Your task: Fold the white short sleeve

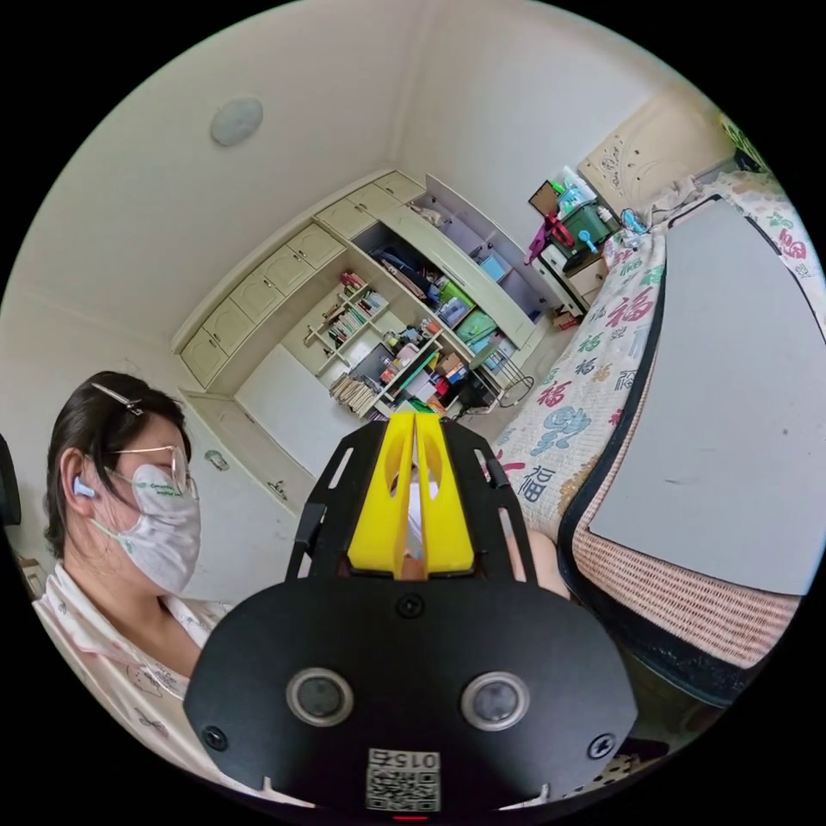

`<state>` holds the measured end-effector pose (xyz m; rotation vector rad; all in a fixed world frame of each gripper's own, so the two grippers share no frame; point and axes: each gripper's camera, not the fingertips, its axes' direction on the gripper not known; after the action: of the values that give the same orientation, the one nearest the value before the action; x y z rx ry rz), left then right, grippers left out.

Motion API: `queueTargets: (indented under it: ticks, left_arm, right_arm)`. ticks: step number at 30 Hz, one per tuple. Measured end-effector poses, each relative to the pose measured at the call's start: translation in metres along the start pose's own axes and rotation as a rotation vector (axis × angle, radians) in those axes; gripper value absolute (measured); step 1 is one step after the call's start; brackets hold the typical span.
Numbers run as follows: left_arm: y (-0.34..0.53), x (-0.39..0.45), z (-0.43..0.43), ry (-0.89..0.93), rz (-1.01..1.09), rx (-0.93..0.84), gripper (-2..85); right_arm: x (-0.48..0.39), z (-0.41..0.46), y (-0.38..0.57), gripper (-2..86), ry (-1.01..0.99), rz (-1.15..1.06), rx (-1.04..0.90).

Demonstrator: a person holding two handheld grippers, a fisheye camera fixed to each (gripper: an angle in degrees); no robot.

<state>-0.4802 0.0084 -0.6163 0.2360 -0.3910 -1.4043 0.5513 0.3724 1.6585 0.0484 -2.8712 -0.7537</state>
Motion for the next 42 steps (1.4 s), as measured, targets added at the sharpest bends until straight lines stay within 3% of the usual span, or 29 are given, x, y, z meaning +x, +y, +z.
queueTargets:
  ticks: [11,16,19,22,27,33,35,38,42]
  left_arm:
    - [-0.093,0.395,0.083,0.506,0.4,0.193,1.1]
    - [-0.041,0.563,0.198,0.643,0.486,0.001,1.3]
    - [0.019,0.613,0.245,0.665,0.495,-0.113,1.5]
    - [0.075,0.661,0.273,0.675,0.58,-0.241,1.8]
    - [0.124,0.705,0.279,0.633,0.723,-0.258,3.3]
    - [0.114,0.729,0.315,0.811,0.863,-0.526,6.4]
    - [0.091,0.712,0.31,0.814,0.8,-0.471,6.6]
    - [0.06,0.686,0.303,0.742,0.739,-0.396,8.1]
    - [0.075,0.693,0.335,0.616,0.859,-0.614,12.6]
  right_arm:
    - [-0.003,-0.117,-0.101,0.3,0.04,0.032,0.194]
    - [-0.003,-0.14,-0.15,5.4,0.093,0.003,0.172]
    - [0.004,-0.129,-0.184,11.1,0.145,-0.005,0.079]
    - [0.018,-0.109,-0.211,14.6,0.16,0.022,0.006]
    - [0.057,-0.081,-0.234,15.6,0.245,0.159,-0.093]
    - [0.069,-0.099,-0.256,4.3,0.179,0.284,-0.121]
    - [0.065,-0.114,-0.263,2.0,0.195,0.318,-0.109]
    - [0.052,-0.124,-0.27,1.4,0.236,0.33,-0.113]
    - [0.036,-0.128,-0.277,3.4,0.184,0.329,-0.077]
